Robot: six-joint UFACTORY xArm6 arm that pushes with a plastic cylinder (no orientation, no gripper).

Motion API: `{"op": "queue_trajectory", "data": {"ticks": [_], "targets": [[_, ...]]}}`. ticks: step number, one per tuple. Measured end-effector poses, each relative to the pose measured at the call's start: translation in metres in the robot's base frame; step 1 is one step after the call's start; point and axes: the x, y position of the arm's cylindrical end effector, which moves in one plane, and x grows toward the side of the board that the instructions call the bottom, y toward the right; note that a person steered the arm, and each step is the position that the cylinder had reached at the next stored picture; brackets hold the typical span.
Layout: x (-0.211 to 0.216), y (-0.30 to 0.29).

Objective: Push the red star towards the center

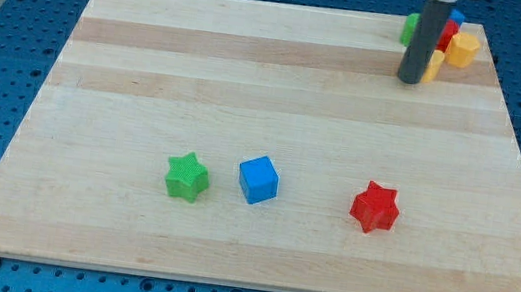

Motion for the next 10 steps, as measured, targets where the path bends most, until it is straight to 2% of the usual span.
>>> {"op": "queue_trajectory", "data": {"ticks": [2,3,4,6,8,9,10], "targets": [[-0.014,0.025],[-0.006,0.019],[0.055,0.001],[0.178,0.009],[0.264,-0.038],[0.268,-0.063],[0.253,-0.063]]}}
